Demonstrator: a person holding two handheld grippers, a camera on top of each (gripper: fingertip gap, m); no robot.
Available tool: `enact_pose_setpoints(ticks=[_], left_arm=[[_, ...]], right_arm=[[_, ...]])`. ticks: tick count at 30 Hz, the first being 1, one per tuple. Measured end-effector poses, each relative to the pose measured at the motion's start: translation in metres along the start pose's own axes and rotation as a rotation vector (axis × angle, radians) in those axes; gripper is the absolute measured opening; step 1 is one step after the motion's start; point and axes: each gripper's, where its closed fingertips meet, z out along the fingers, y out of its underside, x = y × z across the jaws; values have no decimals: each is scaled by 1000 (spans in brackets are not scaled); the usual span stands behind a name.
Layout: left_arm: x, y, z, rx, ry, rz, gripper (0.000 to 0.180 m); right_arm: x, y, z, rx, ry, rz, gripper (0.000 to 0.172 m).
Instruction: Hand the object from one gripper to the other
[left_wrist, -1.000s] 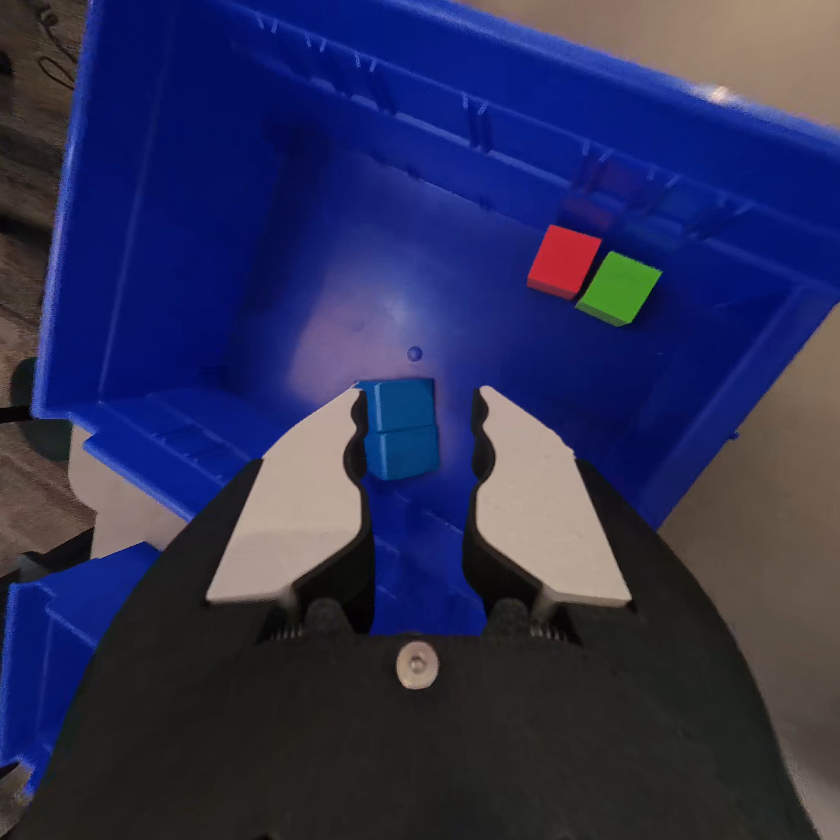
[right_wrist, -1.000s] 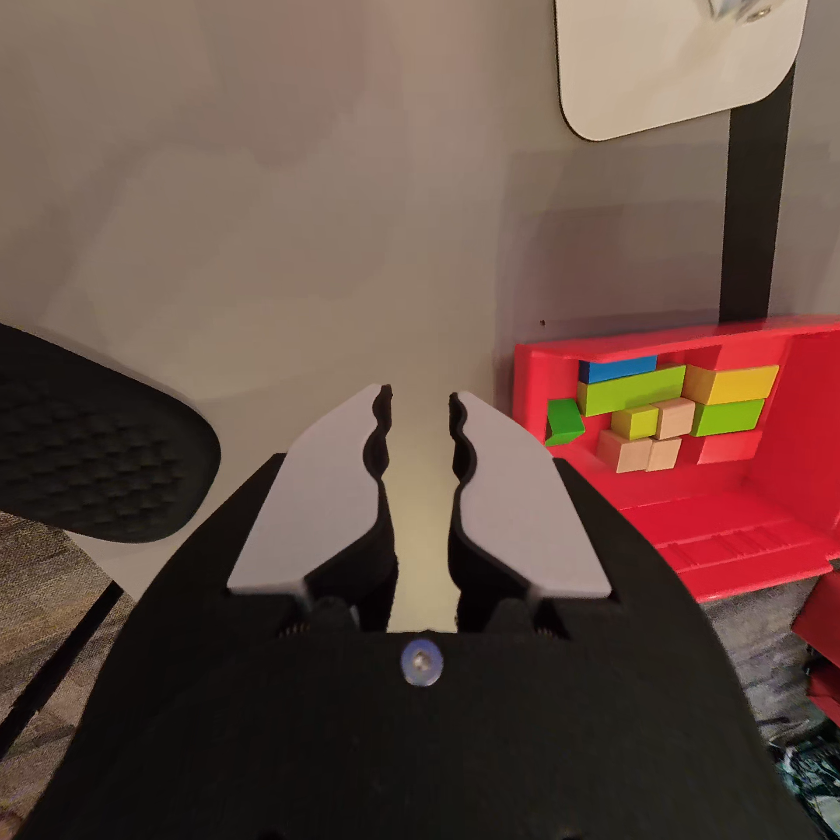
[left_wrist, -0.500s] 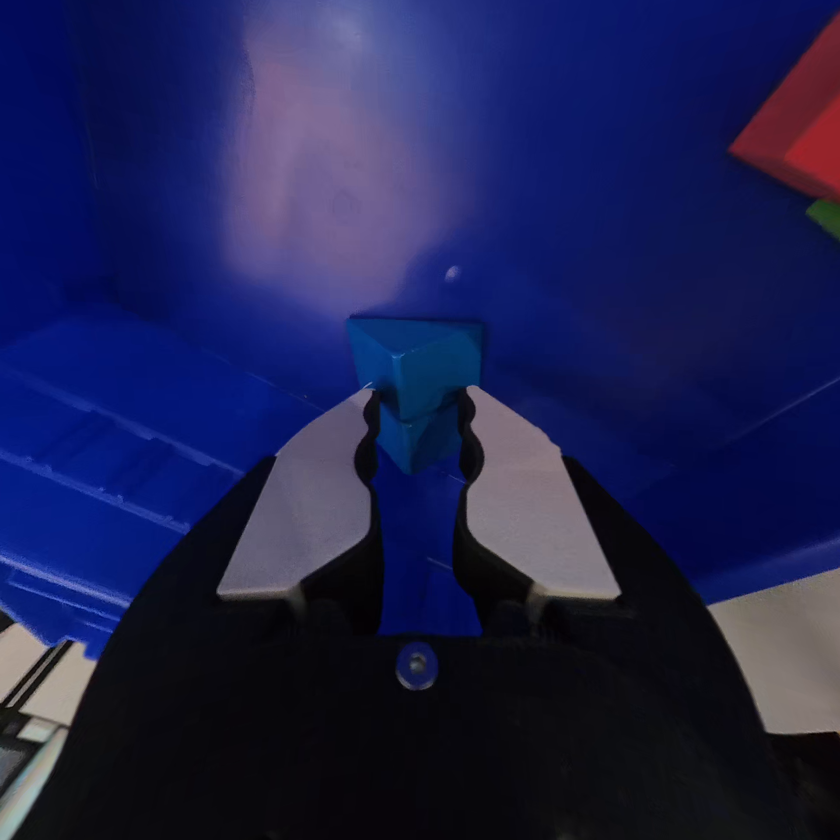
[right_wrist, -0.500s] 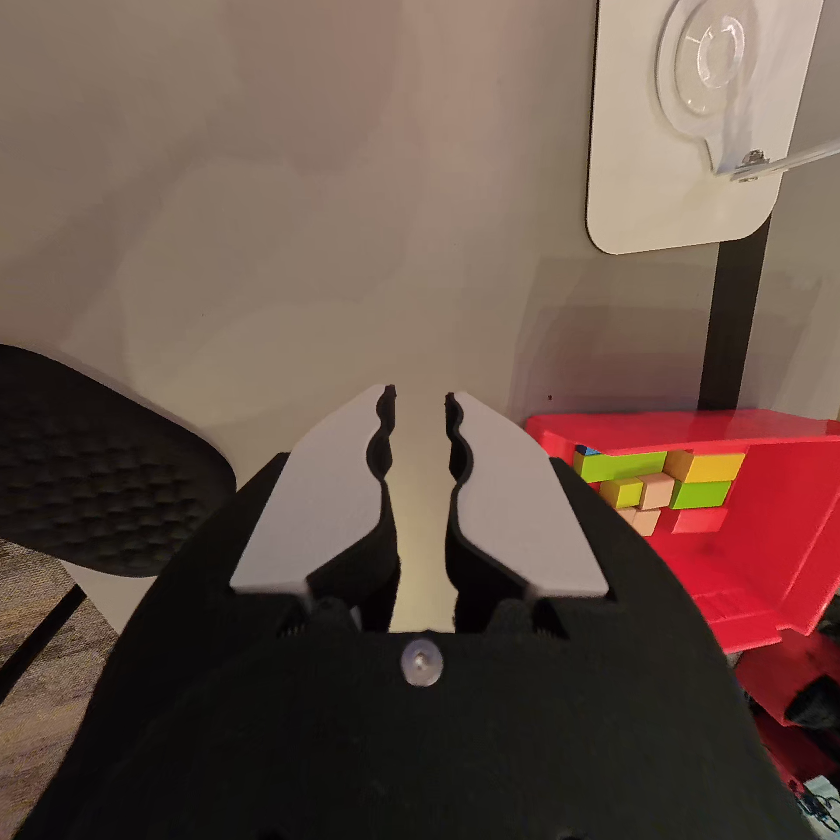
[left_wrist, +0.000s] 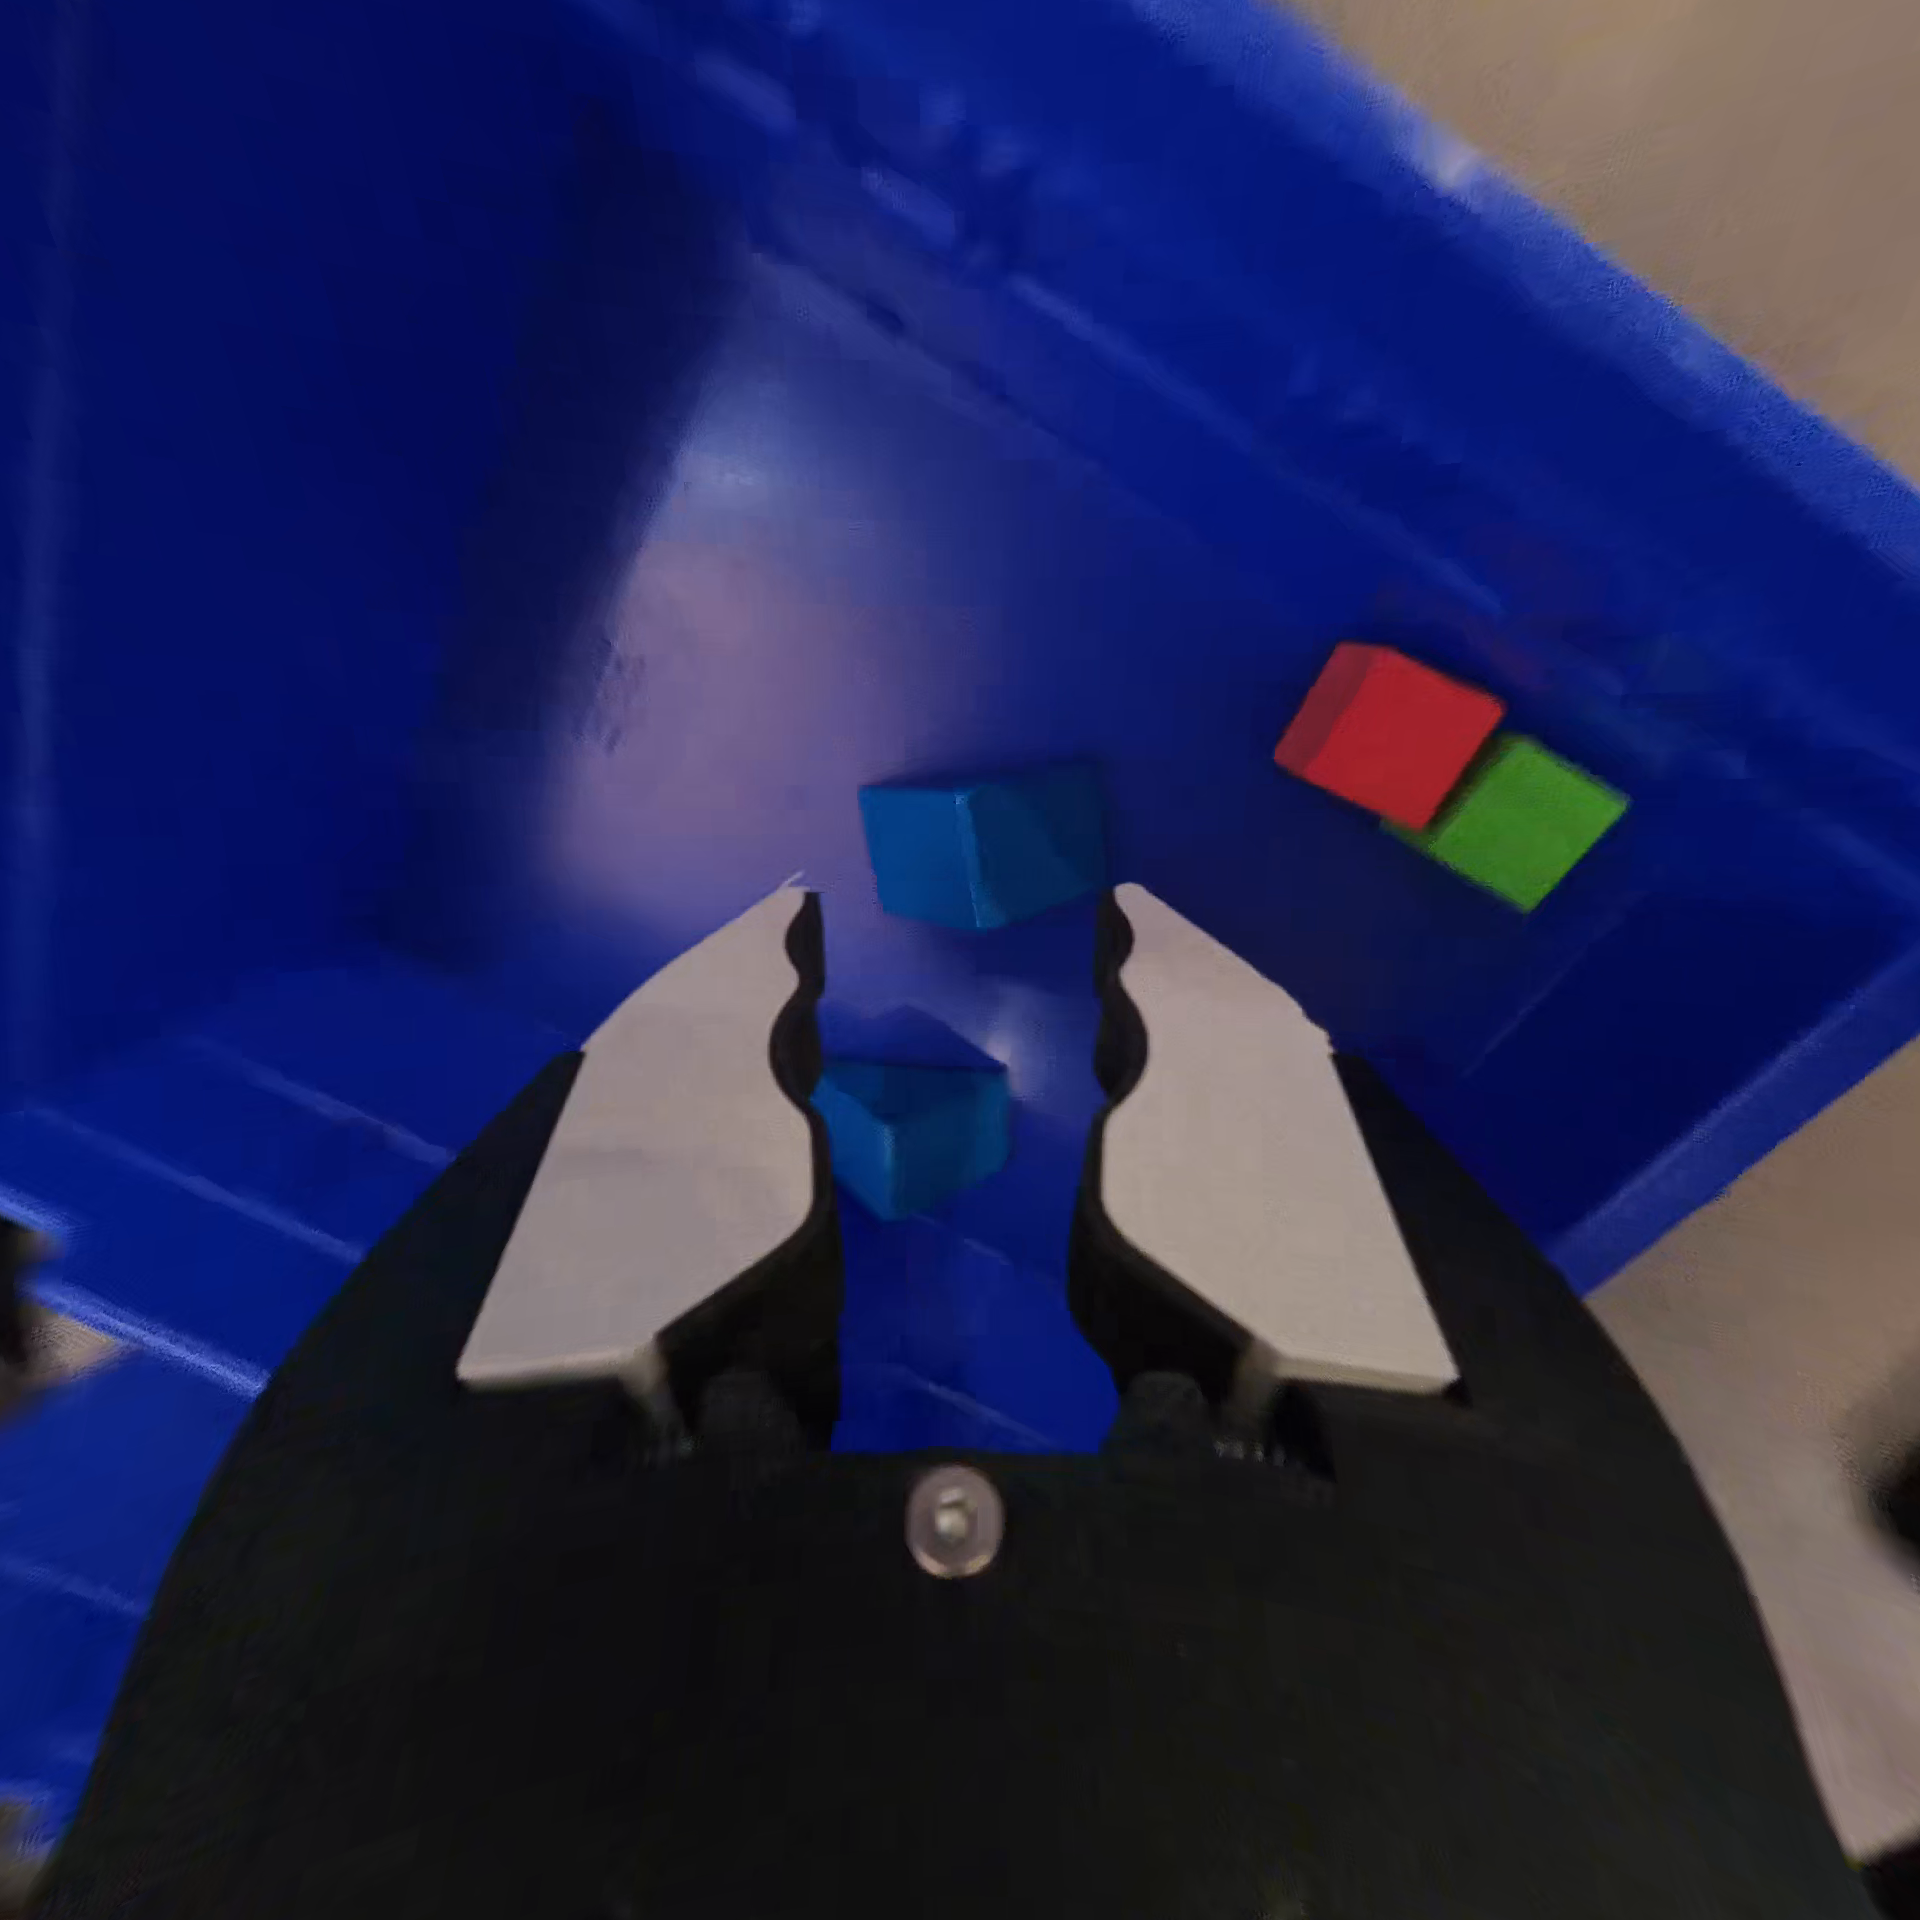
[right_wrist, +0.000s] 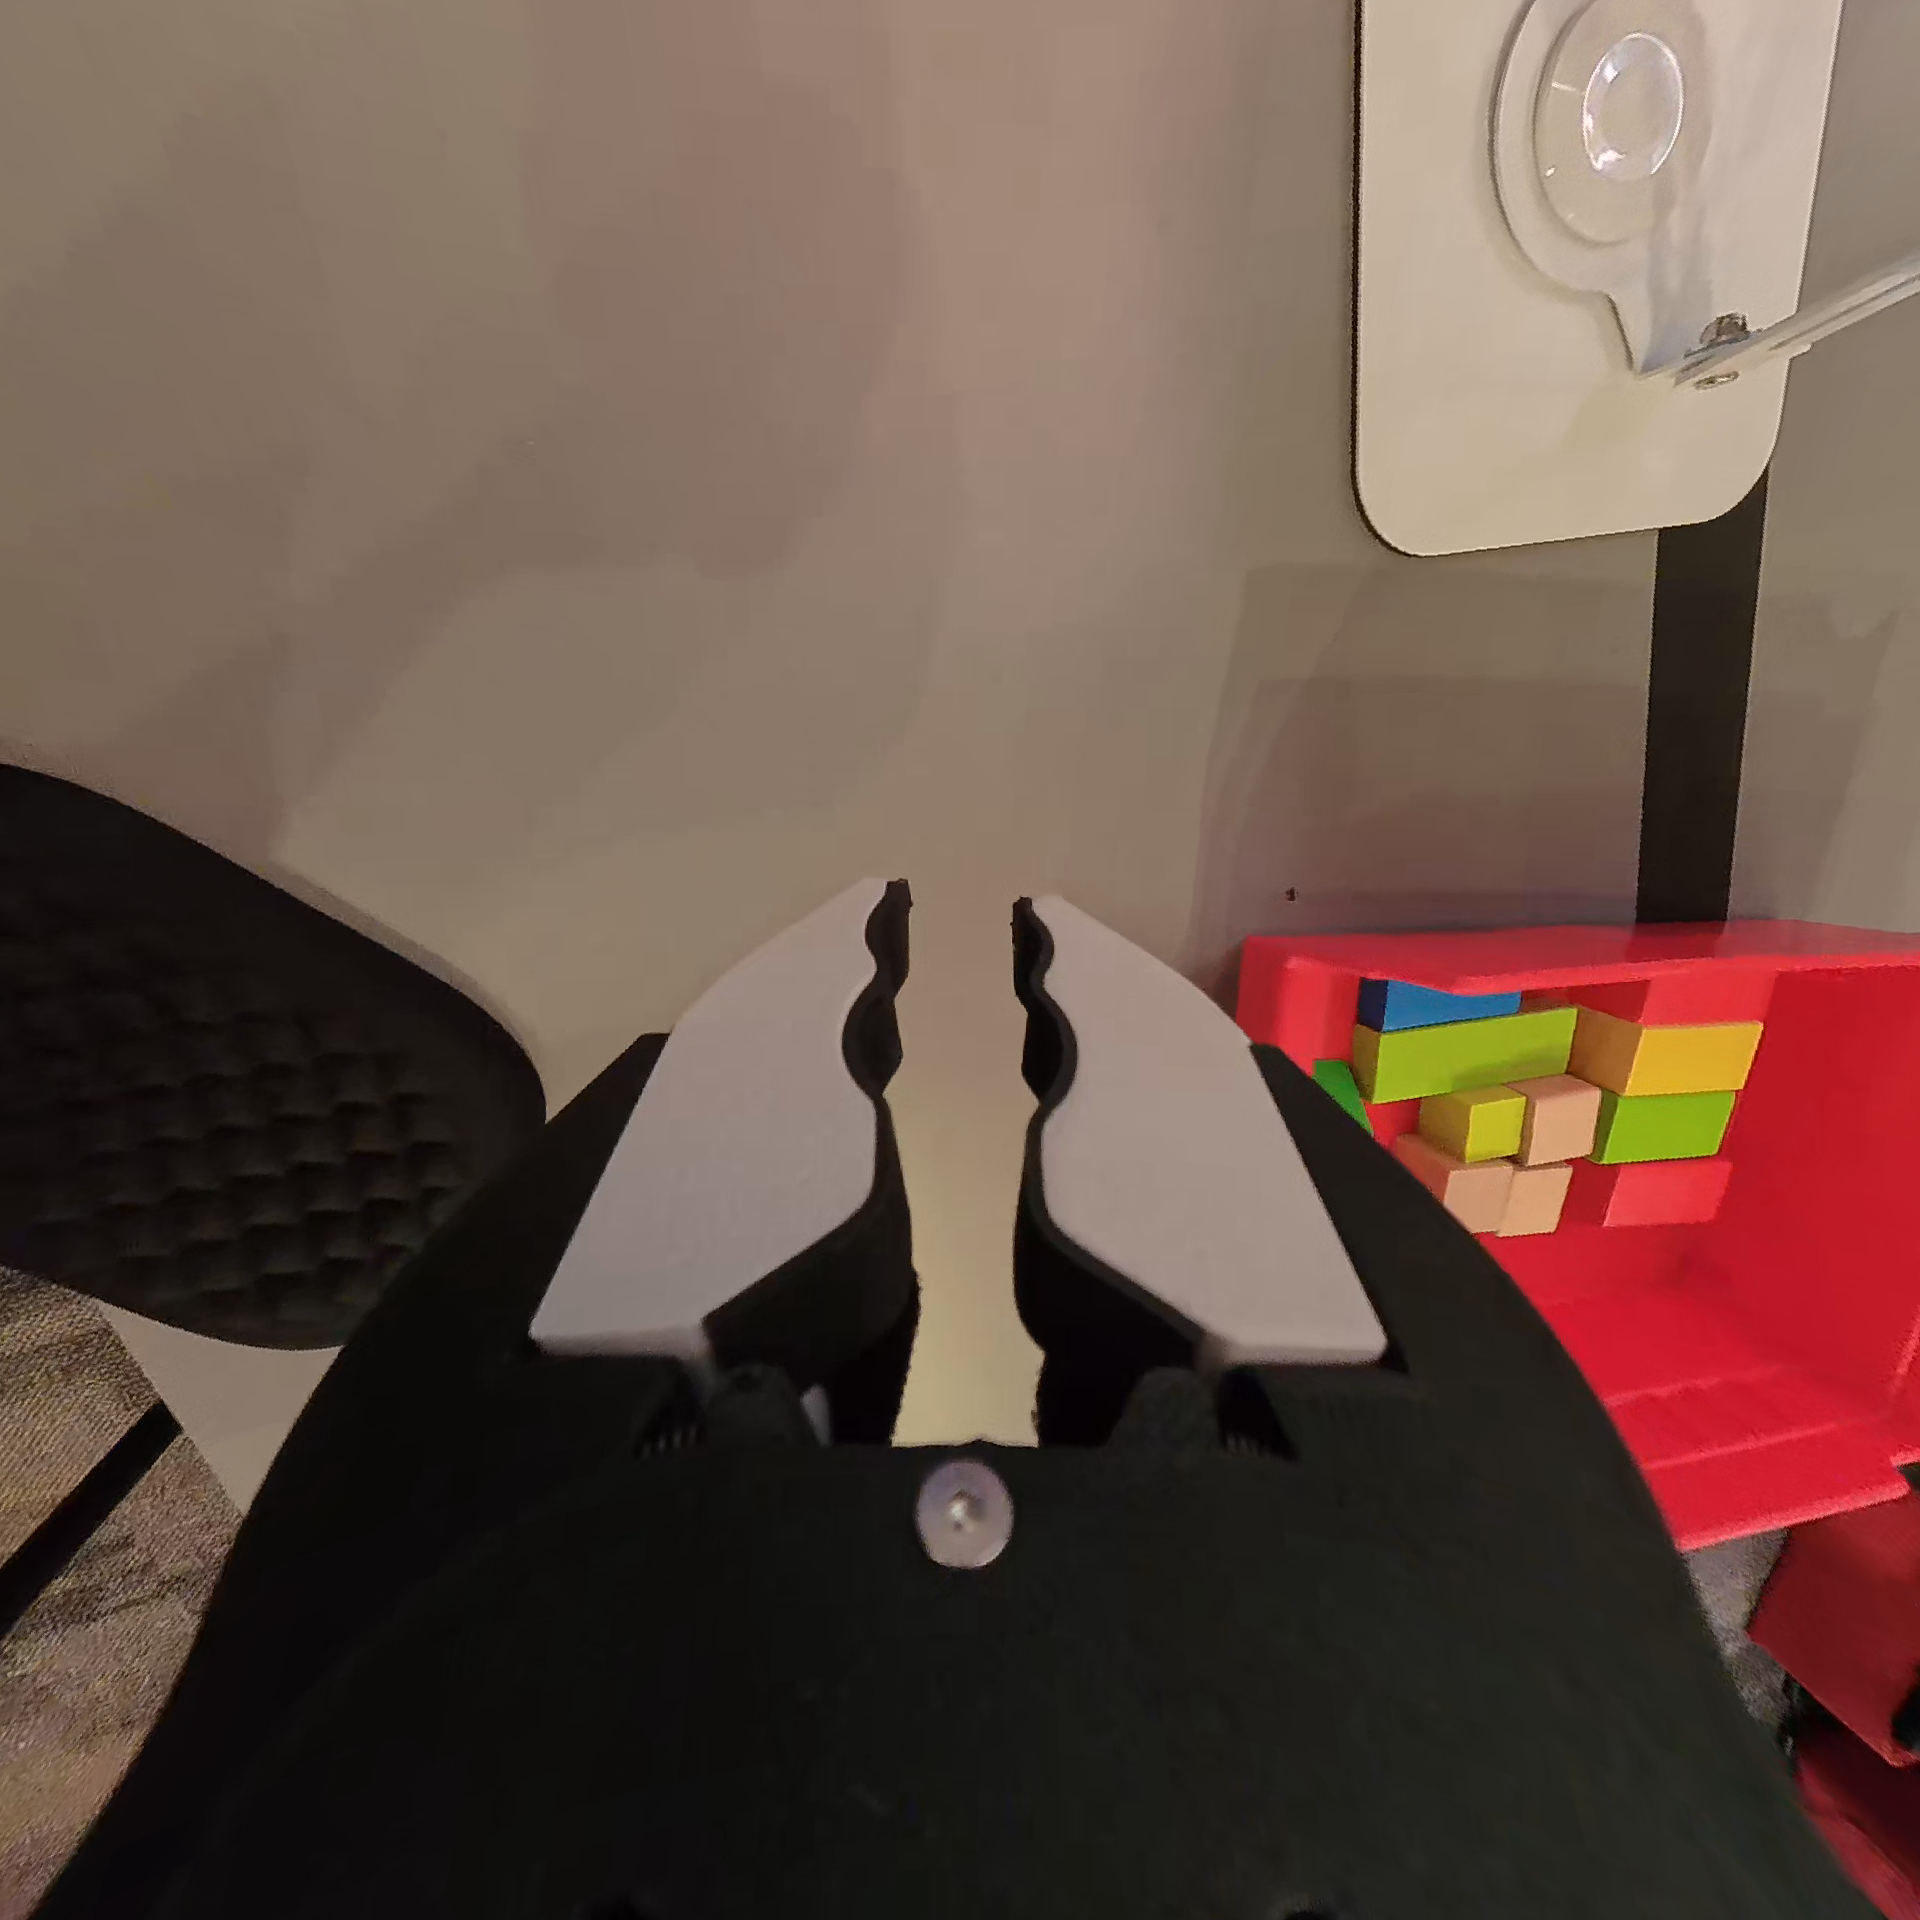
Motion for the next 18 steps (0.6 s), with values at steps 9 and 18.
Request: enact_pose_setpoints(ticks=[9, 18], left_arm=[[-8, 1, 16, -81, -55, 726, 40], [-4, 9, 37, -104, -15, 868, 49]], right_arm=[[-7, 12, -1, -6, -20, 44, 17], [-5, 3, 11, -37, -50, 51, 17]])
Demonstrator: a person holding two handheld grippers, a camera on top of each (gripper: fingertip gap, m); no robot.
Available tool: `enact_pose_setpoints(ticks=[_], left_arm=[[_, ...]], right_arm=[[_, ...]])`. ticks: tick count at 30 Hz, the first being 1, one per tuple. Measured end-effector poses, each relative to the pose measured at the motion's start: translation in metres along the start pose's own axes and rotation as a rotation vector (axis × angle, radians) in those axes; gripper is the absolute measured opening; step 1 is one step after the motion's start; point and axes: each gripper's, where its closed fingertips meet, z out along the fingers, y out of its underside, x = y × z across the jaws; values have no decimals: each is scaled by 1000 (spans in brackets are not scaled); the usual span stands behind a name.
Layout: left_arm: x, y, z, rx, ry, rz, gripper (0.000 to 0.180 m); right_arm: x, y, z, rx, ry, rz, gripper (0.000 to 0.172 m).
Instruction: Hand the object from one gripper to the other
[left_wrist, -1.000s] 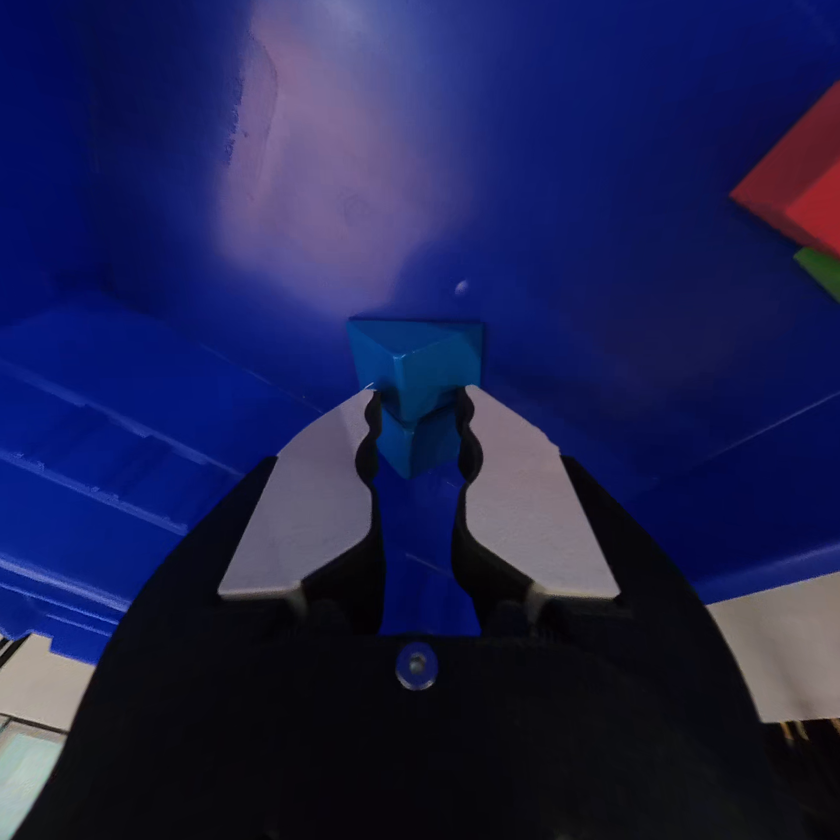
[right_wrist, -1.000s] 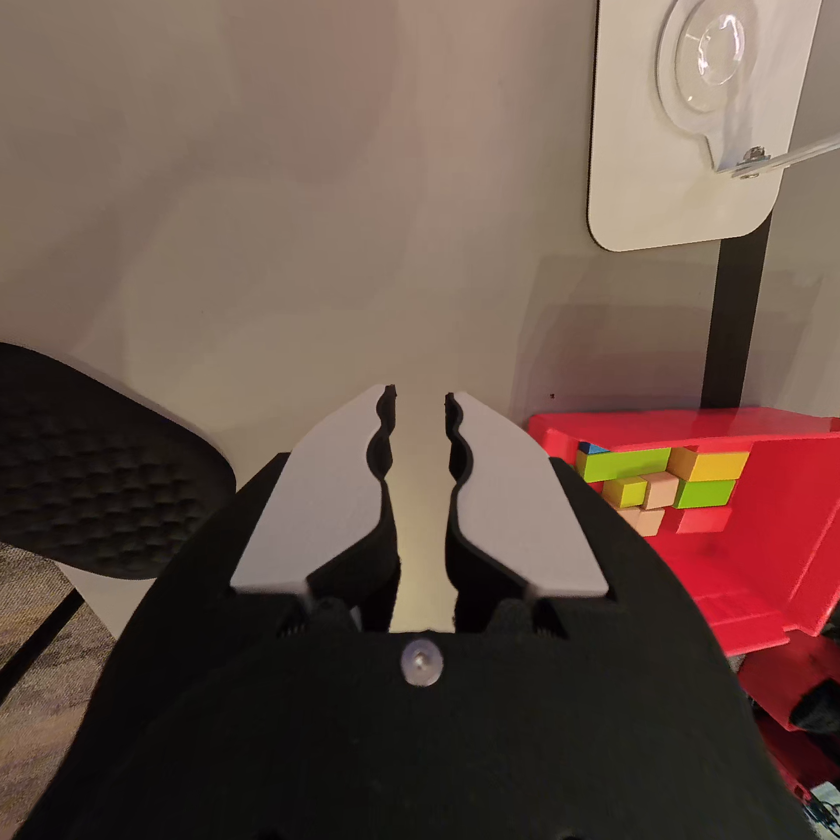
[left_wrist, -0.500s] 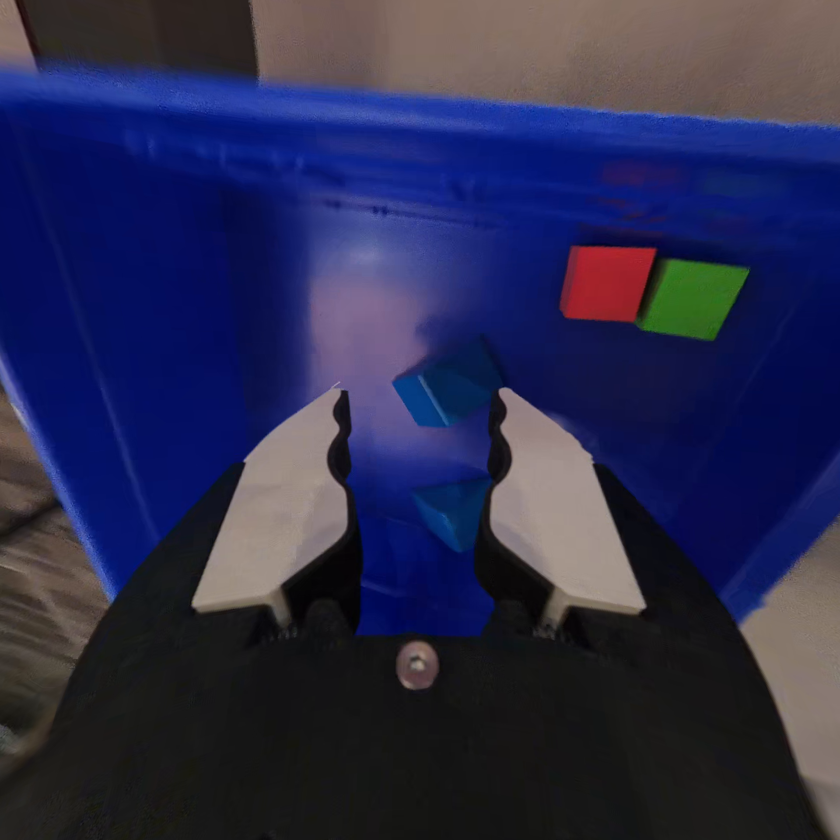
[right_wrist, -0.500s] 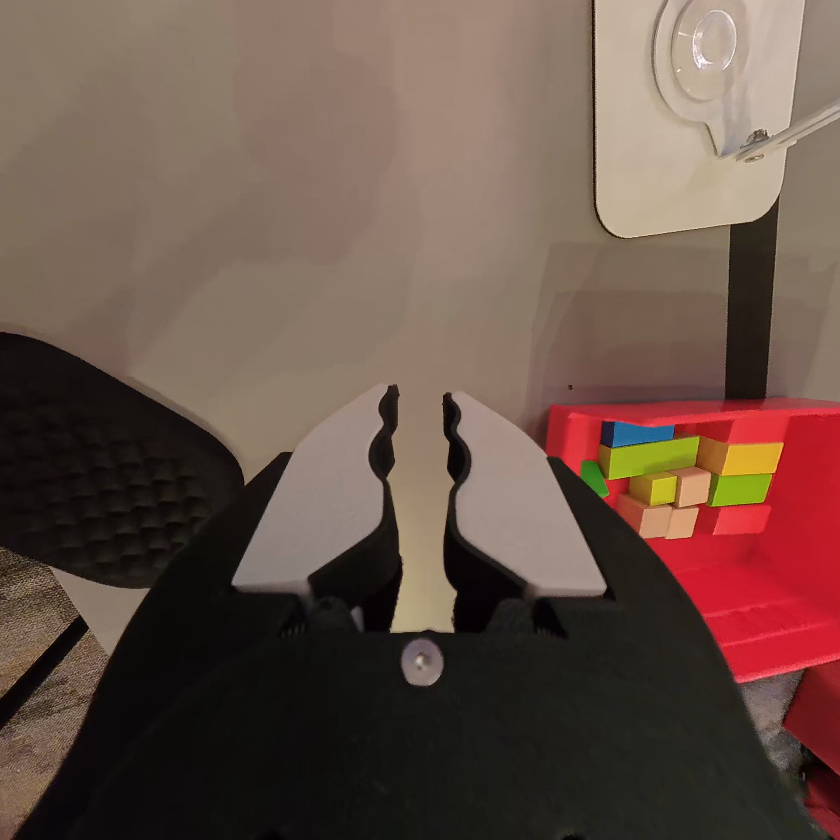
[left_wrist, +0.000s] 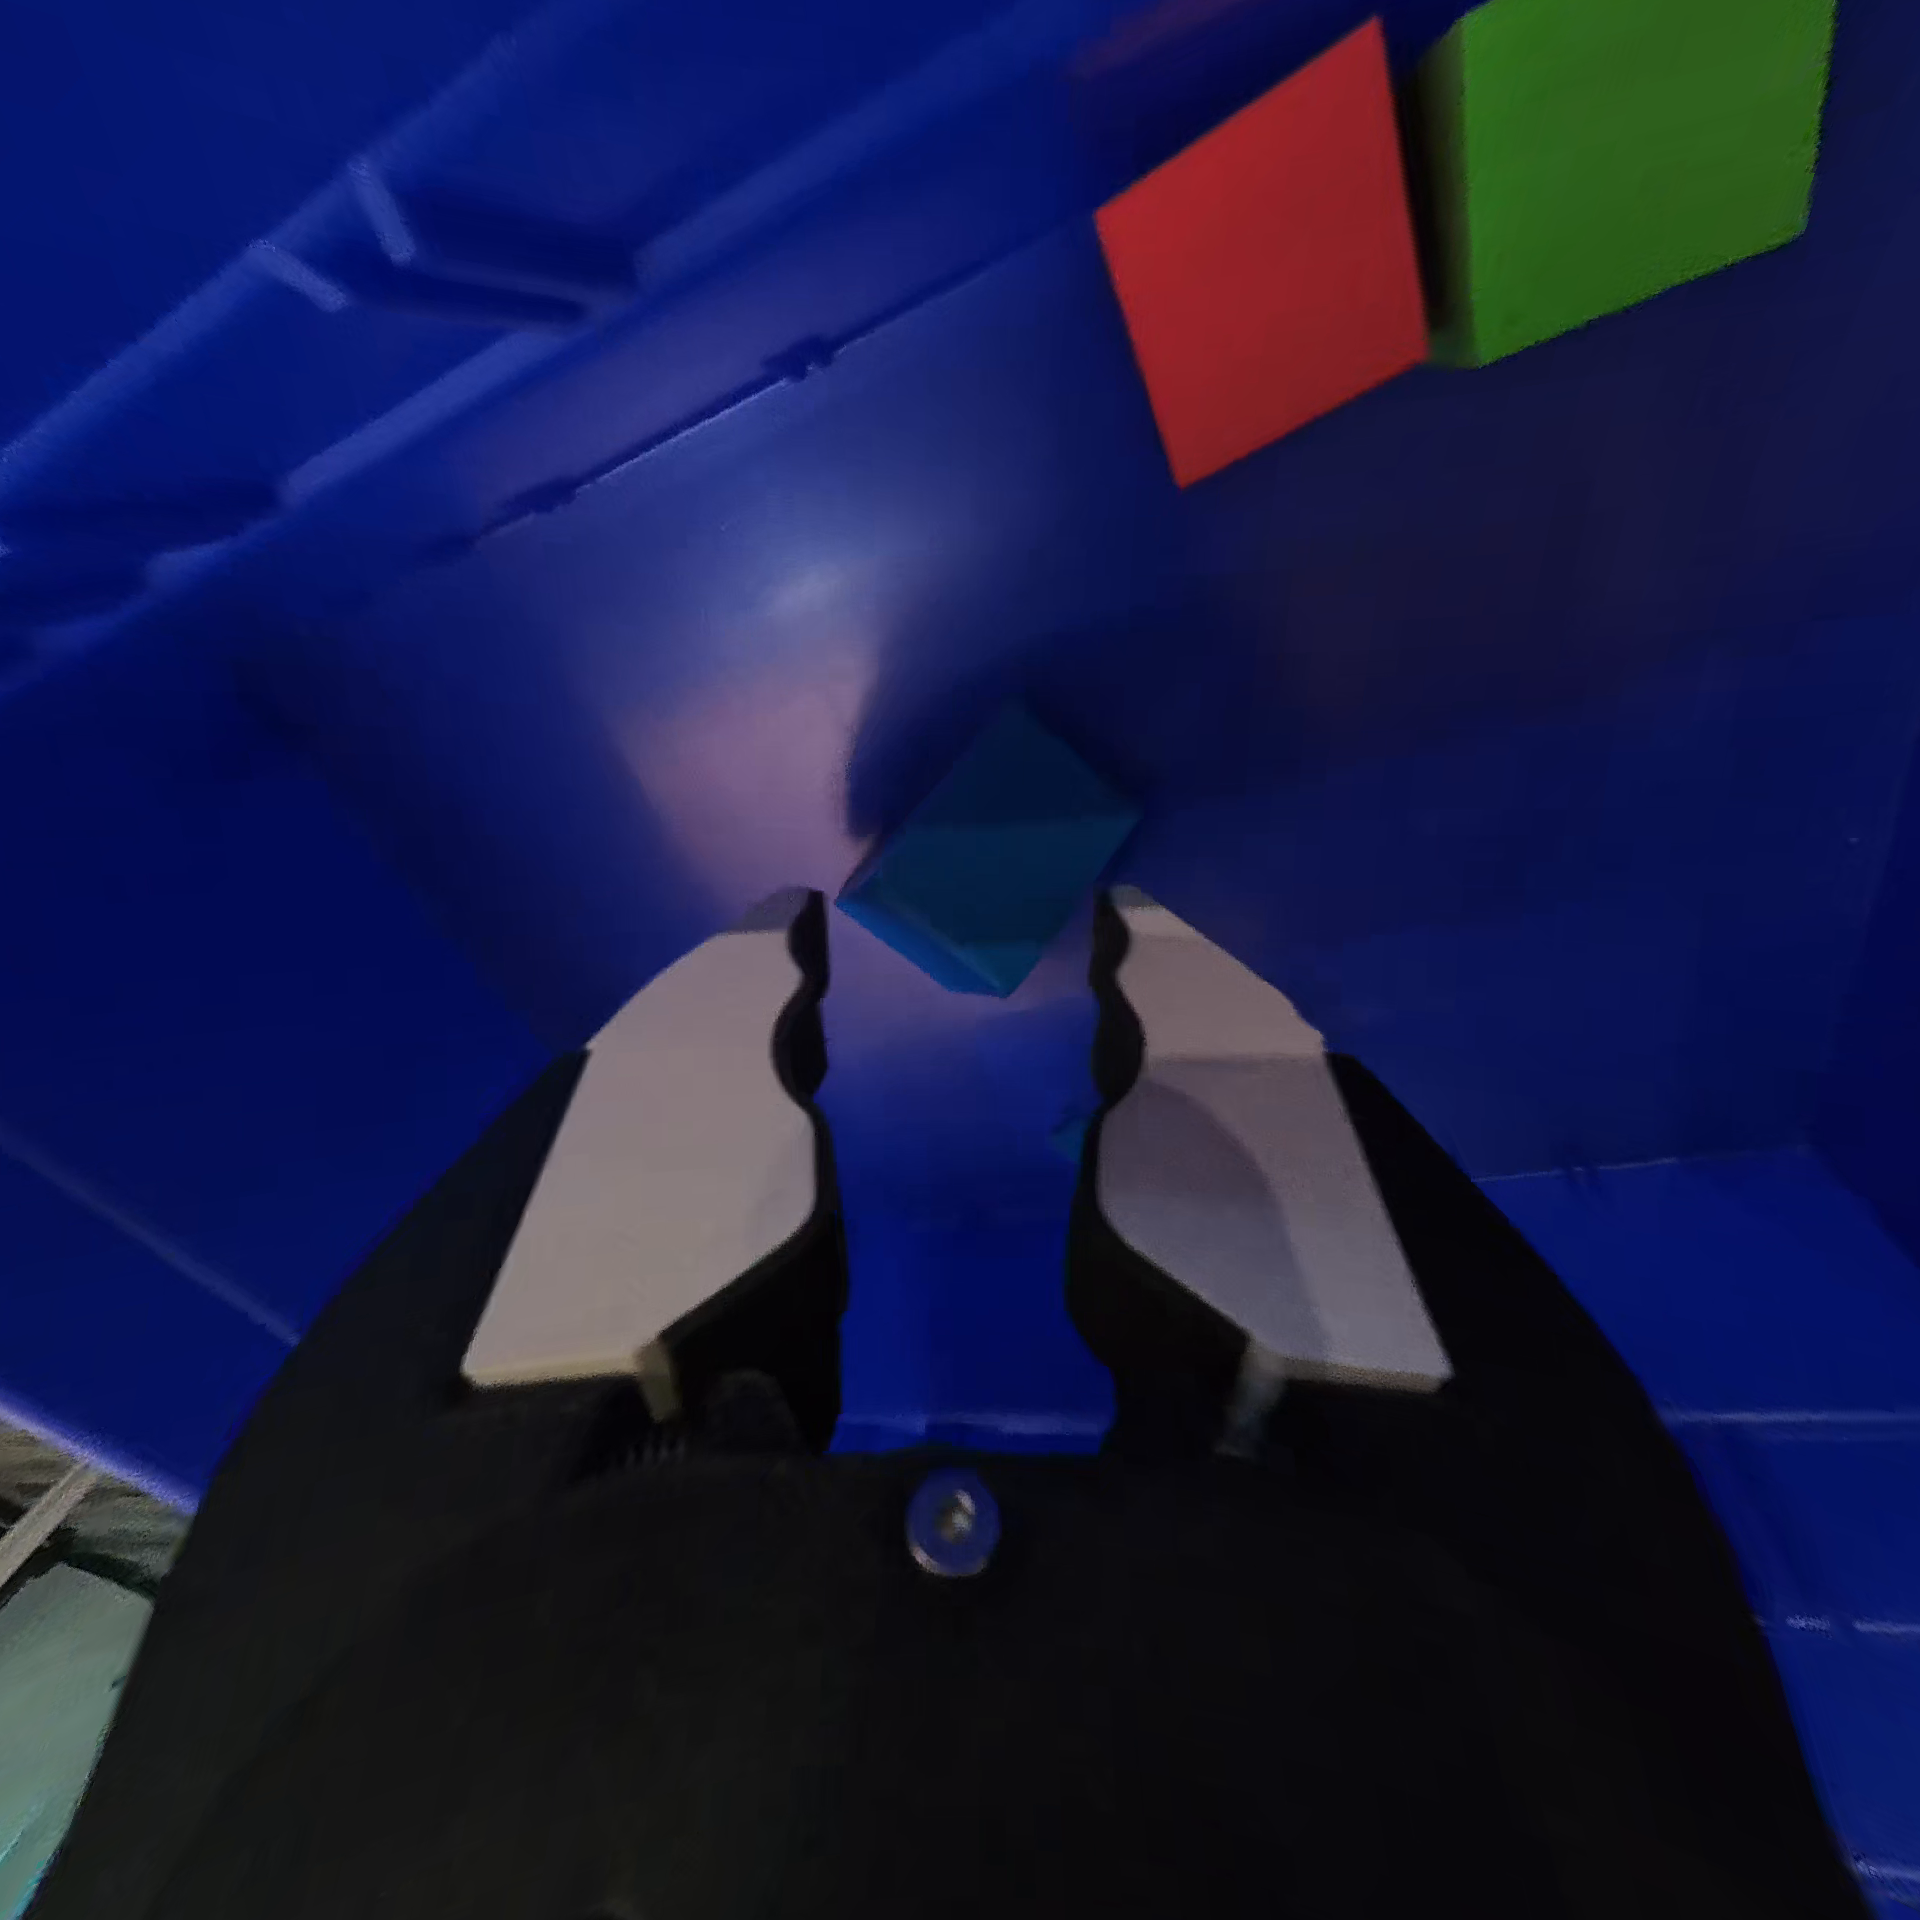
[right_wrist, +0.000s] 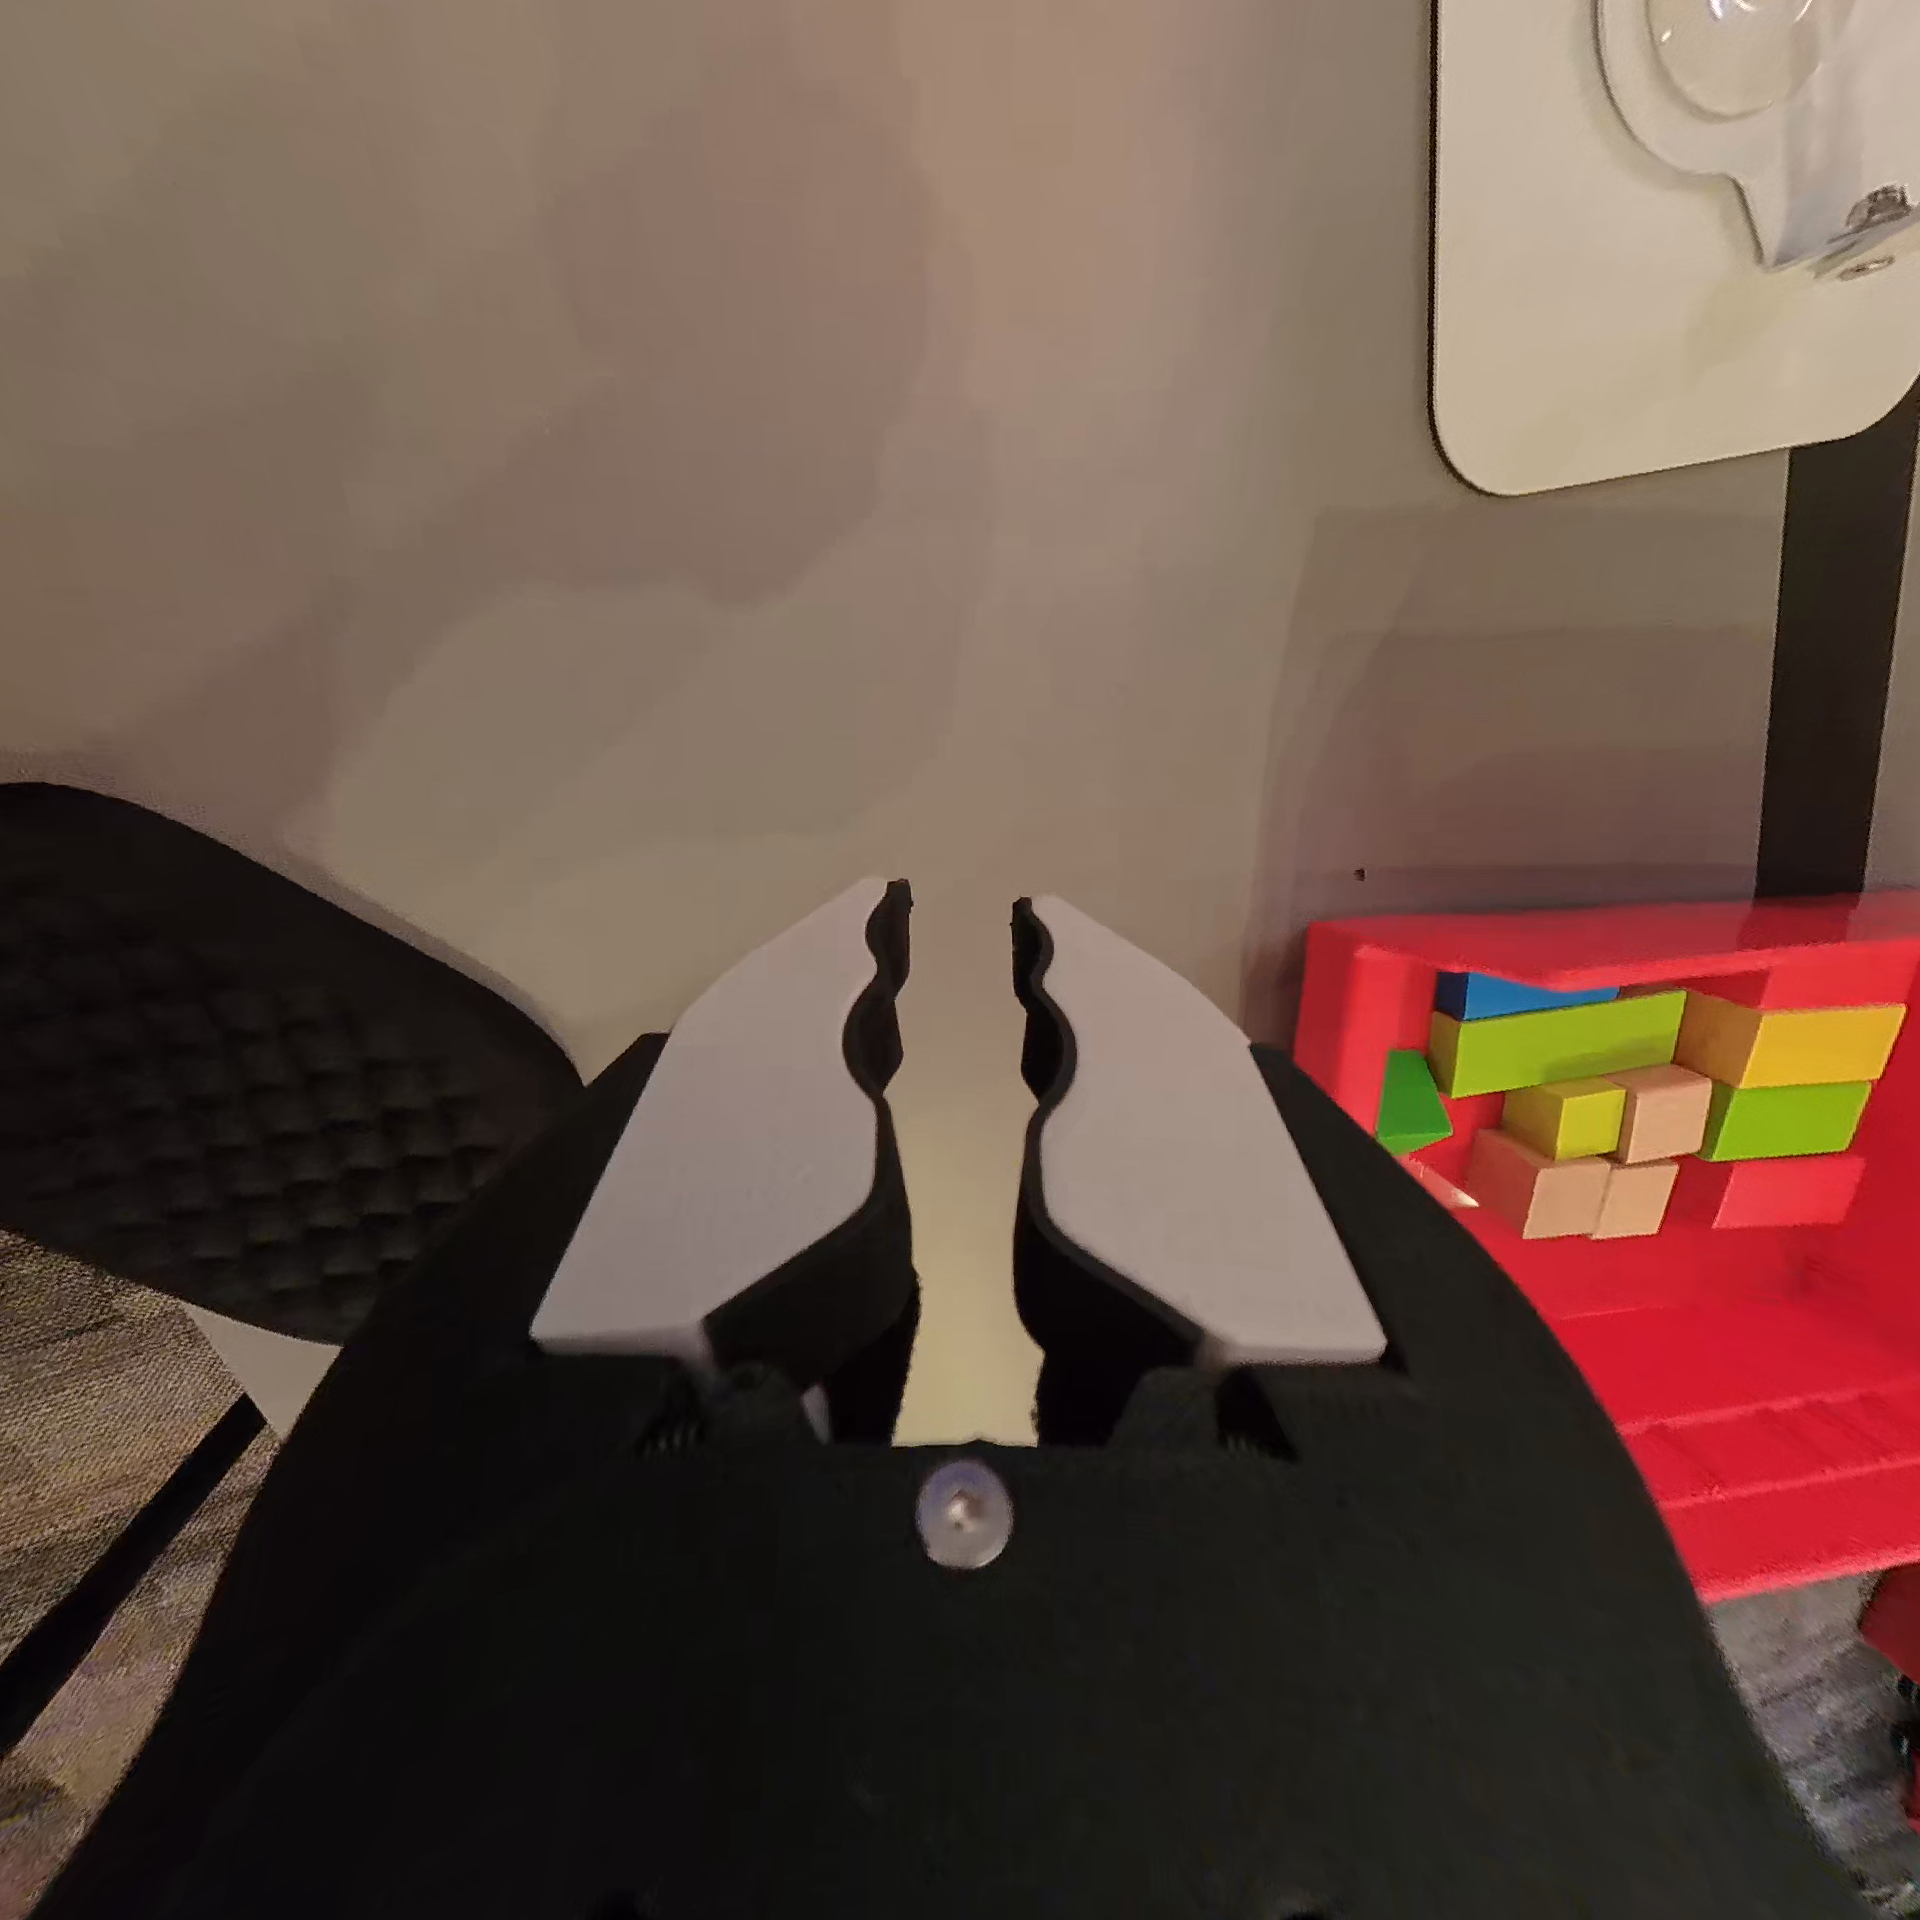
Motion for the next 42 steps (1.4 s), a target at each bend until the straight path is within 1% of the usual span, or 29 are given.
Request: enact_pose_setpoints(ticks=[1, 3, 5, 8, 9, 11, 12, 14, 16, 18, 19, 20, 24, 26, 28, 30, 31, 33, 35, 38, 40, 42], left_arm=[[0, -2, 1, 16, 6, -25, 44], [1, -3, 0, 43, 28, -111, 42], [2, 0, 0, 25, 44, -253, 42], [15, -7, -4, 30, 113, -473, 41], [22, -11, -8, 43, 137, -496, 41], [21, -19, -16, 126, 102, -523, 53], [22, -17, -17, 131, 100, -524, 57], [25, -9, -11, 102, 76, -466, 60], [36, -9, -4, 62, 108, -393, 56], [36, -14, -1, 50, 70, -318, 49], [37, -13, 1, 29, 76, -317, 44], [39, -16, 0, 38, 101, -332, 36], [36, -13, 0, 51, 84, -408, 36], [36, -11, -8, 65, 80, -465, 36], [30, -14, -29, 113, 34, -520, 35], [22, -18, -62, 160, -24, -561, 35], [18, -26, -82, 210, -55, -580, 35], [17, -51, -121, 294, -76, -588, 35], [21, -79, -149, 316, -93, -547, 35], [30, -123, -173, 304, -104, -475, 35], [32, -144, -182, 282, -122, -443, 35], [34, -163, -189, 292, -118, -422, 35]], right_arm=[[0, -2, 1, -1, -2, -4, 17], [1, -6, 3, -4, -5, -15, 17], [0, -10, 3, -3, -6, -26, 17], [-1, -12, 3, 4, -6, -37, 16], [-2, -13, 3, 8, -5, -38, 16], [-4, -13, 3, 15, -7, -38, 16], [-4, -13, 4, 18, -9, -37, 16], [-6, -13, 5, 21, -10, -38, 17], [-7, -14, 4, 26, -8, -39, 17], [-9, -15, 3, 35, -7, -39, 17], [-9, -16, 3, 41, -5, -39, 17], [-9, -17, 2, 51, -5, -38, 17], [-10, -36, -4, 138, 4, -37, 18], [-7, -64, -11, 254, 25, -34, 23], [-3, -102, -19, 389, 58, -31, 27], [-2, -146, -26, 530, 72, -41, 36], [-2, -169, -29, 593, 74, -43, 40], [-2, -213, -32, 687, 82, -68, 44], [3, -250, -33, 731, 124, -96, 47], [9, -294, -38, 791, 133, -136, 42], [10, -309, -34, 775, 97, -133, 44], [9, -317, -28, 754, 57, -134, 43]])
